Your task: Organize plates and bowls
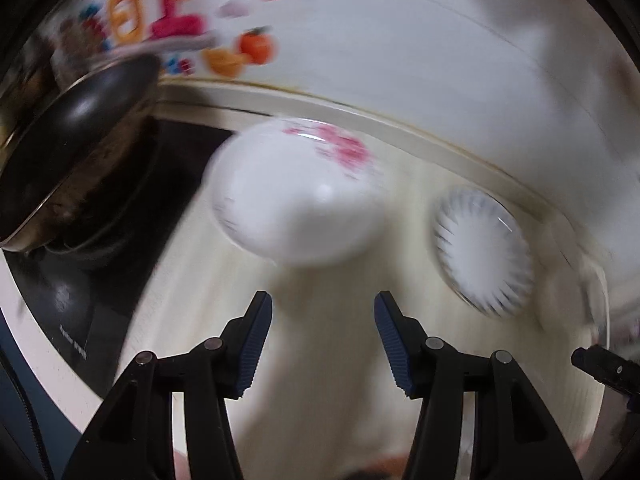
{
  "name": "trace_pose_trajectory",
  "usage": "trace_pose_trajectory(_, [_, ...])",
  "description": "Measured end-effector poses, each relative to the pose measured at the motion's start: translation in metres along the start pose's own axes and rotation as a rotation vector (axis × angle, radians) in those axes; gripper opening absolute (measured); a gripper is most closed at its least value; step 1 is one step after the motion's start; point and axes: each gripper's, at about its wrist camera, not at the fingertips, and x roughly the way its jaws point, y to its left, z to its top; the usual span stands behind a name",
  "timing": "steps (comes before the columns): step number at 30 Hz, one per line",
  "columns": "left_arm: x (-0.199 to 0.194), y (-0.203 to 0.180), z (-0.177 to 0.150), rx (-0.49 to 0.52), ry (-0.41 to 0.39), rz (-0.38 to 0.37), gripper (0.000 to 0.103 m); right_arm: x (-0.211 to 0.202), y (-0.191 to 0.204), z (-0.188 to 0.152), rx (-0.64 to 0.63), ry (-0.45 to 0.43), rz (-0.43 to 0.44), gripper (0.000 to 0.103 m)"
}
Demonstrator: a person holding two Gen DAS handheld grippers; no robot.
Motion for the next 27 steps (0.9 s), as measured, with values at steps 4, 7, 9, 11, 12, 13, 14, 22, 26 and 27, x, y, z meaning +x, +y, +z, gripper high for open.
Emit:
trace_pose_trajectory(4, [0.042,0.037,0.026,-0.047,0.015,0.049,0.051,0.090,0.050,0.059,-0.050,0.029,0.010,0.057])
trace_pose_trajectory(7, [0.068,0.053,0.040,-0.046,0.013,0.096,0.051,0.153,0.072,0.099,-0.067,0.054,0.004,0.057])
trace_pose_trajectory(9, [0.082,0.060,0.048,-0.044,0.023,0.112,0.051,0.189,0.083,0.120,-0.085,0.063,-0.019,0.057])
trace_pose_trajectory(11, [0.097,0.068,0.055,-0.050,0.039,0.115,0.051,0.217,0.089,0.138,-0.088,0.064,-0.028,0.057])
trace_pose_trajectory(12, [0.102,0.070,0.057,-0.055,0.044,0.107,0.051,0.228,0.091,0.145,-0.087,0.061,-0.029,0.054])
trace_pose_trajectory(13, [0.106,0.071,0.059,-0.059,0.047,0.100,0.051,0.240,0.092,0.153,-0.088,0.057,-0.032,0.049])
trace_pose_trajectory(14, [0.109,0.072,0.060,-0.062,0.048,0.094,0.051,0.247,0.092,0.157,-0.096,0.056,-0.038,0.045])
trace_pose_trajectory(22, [0.123,0.079,0.059,-0.071,-0.006,0.070,0.037,0.292,0.086,0.179,-0.100,0.075,-0.022,0.019])
trace_pose_trajectory(26, [0.120,0.081,0.054,-0.079,-0.016,0.049,0.030,0.289,0.082,0.176,-0.117,0.074,-0.025,0.018])
trace_pose_trajectory(27, [0.119,0.081,0.053,-0.088,-0.013,0.039,0.029,0.288,0.082,0.175,-0.120,0.074,-0.030,0.018])
